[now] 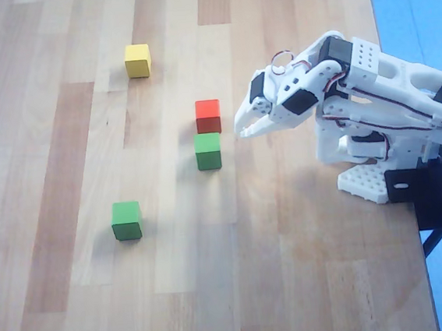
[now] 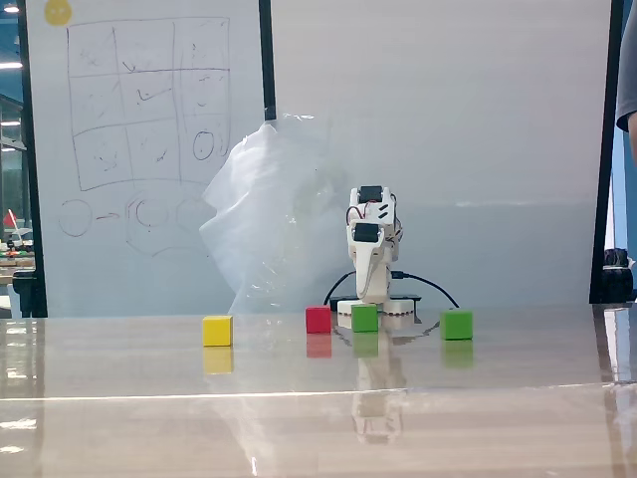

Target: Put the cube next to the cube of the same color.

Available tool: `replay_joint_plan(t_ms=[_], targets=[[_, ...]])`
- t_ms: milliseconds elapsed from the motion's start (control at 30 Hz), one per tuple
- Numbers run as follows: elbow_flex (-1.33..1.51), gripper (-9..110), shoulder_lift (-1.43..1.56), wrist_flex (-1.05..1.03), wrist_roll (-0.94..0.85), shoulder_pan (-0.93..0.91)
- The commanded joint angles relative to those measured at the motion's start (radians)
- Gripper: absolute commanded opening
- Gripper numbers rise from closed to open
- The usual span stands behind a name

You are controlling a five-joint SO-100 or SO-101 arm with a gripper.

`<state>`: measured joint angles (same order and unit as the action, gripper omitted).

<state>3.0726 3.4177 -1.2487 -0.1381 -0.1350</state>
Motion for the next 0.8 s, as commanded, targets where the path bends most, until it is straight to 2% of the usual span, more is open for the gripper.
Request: replay_joint_plan(t_ms=[0, 767], targets=[[-0.014, 1, 0.031, 0.000, 0.008, -0.003], [-0.014, 1, 0.028, 0.002, 0.006, 0.006]])
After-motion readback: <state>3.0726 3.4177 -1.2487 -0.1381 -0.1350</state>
